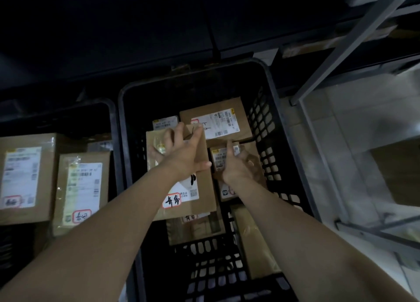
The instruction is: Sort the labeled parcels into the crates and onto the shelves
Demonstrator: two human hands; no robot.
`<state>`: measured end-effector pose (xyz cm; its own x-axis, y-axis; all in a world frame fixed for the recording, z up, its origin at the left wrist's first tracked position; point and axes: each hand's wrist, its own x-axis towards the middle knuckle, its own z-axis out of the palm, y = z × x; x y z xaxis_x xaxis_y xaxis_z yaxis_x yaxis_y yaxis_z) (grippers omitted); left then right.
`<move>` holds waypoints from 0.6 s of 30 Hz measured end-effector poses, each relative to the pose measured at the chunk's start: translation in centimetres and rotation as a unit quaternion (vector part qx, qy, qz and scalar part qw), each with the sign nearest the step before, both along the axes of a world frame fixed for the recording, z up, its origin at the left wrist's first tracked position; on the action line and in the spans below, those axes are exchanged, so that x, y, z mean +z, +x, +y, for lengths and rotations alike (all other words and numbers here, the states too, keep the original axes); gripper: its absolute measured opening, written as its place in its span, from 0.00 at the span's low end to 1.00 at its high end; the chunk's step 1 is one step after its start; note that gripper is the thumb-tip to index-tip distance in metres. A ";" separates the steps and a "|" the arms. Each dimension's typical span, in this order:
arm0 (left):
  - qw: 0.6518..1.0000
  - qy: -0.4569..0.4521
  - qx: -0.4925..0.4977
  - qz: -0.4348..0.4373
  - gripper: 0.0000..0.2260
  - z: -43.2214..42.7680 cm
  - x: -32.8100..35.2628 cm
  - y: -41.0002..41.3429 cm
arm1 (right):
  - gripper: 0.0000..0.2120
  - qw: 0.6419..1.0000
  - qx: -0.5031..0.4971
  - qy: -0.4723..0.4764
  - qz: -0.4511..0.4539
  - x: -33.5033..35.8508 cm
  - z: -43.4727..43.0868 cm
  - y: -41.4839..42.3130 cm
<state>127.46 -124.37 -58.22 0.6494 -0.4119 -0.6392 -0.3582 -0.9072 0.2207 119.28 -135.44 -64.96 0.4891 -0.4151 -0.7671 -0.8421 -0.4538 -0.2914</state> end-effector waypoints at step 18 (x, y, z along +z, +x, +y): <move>0.998 -0.036 -0.027 -0.045 0.39 1.8 0.3 -2.0 | 0.50 0.967 -0.119 -0.022 -0.223 5.5 -3.5 -3.0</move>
